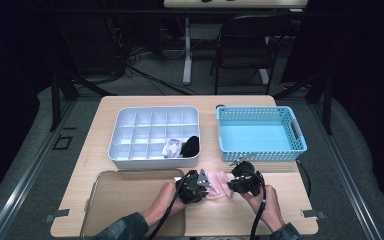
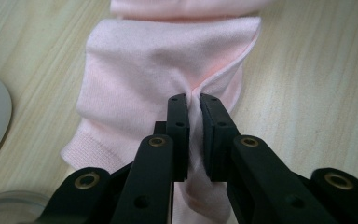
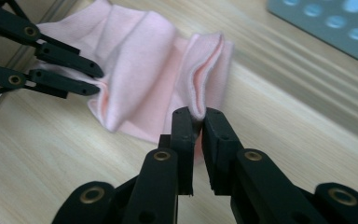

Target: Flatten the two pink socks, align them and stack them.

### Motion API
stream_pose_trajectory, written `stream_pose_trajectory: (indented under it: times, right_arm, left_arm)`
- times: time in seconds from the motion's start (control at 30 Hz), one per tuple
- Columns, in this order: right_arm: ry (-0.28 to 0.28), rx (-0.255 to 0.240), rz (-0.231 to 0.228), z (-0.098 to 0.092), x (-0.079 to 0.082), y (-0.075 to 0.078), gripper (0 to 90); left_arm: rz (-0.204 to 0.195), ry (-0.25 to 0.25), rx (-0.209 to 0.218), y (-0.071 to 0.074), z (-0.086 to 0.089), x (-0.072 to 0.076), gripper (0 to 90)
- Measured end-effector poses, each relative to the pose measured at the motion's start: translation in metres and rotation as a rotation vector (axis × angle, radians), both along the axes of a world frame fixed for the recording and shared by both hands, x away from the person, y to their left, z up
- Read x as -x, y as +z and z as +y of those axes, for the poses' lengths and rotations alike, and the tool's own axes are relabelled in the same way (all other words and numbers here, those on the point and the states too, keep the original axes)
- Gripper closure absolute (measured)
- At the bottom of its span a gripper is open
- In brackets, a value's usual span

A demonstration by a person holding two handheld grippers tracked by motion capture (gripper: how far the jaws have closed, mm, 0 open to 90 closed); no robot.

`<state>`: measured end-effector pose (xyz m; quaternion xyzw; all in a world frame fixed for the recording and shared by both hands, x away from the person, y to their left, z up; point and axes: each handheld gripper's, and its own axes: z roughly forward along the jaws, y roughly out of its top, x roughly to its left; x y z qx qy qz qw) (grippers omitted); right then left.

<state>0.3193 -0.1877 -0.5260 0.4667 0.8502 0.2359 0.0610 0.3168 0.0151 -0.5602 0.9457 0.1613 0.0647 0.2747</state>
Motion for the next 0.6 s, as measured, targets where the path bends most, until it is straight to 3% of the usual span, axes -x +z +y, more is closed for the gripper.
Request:
stream_pose_trajectory:
  times: [0.17, 0.37, 0.57, 0.6]
  right_arm:
    - [-0.050, 0.018, -0.018, -0.018, 0.001, 0.008, 84.3]
    - [-0.098, 0.046, -0.005, -0.032, 0.000, 0.011, 84.8]
    - [-0.115, 0.083, 0.061, -0.042, -0.002, 0.010, 84.9]
    - [-0.114, 0.113, 0.080, -0.043, -0.002, 0.009, 84.9]
  left_arm:
    - [0.000, -0.002, -0.004, 0.000, 0.001, 0.000, 83.2]
    - [0.000, -0.012, -0.009, 0.001, 0.002, -0.001, 83.3]
    - [0.006, -0.025, -0.020, 0.002, 0.003, -0.002, 83.3]
    - [0.006, -0.024, -0.020, 0.002, 0.003, -0.002, 83.3]
